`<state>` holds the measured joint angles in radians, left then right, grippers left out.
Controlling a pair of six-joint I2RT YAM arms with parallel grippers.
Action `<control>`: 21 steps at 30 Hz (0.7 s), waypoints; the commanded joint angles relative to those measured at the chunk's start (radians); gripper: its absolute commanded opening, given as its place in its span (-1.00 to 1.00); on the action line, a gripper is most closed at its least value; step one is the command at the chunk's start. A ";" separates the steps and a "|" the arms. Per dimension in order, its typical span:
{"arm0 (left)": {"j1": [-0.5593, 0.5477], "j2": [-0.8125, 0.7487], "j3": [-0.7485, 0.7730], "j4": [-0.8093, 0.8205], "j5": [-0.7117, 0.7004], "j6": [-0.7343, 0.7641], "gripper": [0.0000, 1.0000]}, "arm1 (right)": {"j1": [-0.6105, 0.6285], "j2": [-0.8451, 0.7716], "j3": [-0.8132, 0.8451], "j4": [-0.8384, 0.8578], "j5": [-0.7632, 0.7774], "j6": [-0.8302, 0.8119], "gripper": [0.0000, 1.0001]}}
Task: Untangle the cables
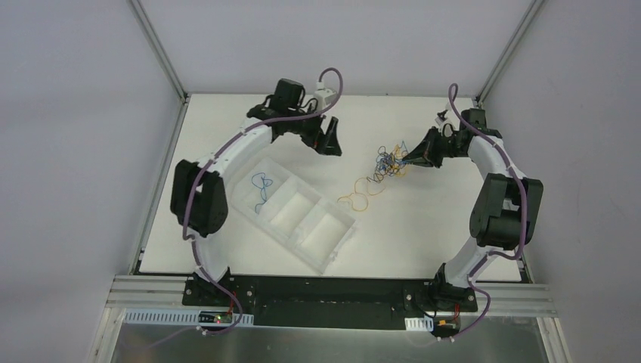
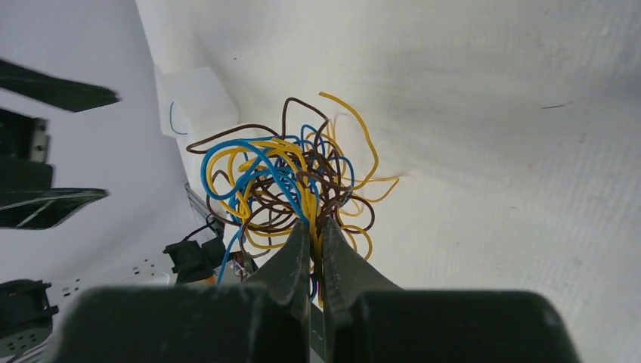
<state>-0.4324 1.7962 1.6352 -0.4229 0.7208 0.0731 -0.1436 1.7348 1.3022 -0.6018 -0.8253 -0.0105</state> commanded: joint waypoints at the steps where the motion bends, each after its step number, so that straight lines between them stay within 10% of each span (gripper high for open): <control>1: -0.088 0.127 0.064 0.198 0.099 -0.231 0.77 | 0.028 -0.047 0.000 0.045 -0.094 0.063 -1.00; 11: -0.223 0.381 0.159 0.467 0.037 -0.467 0.70 | 0.079 -0.049 -0.027 0.104 -0.111 0.165 -1.00; 13: -0.223 0.390 0.161 0.464 0.037 -0.472 0.37 | 0.081 -0.041 -0.033 0.118 -0.105 0.187 -0.98; 17: -0.210 0.347 0.152 0.443 0.046 -0.471 -1.00 | 0.077 -0.021 -0.042 0.116 -0.027 0.166 -0.96; 21: -0.196 0.232 0.142 0.440 0.081 -0.450 -1.00 | 0.059 0.015 -0.047 0.104 0.178 0.099 -0.97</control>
<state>-0.6521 2.1853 1.7523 -0.0235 0.7670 -0.3798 -0.0681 1.7332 1.2617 -0.5045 -0.8295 0.1387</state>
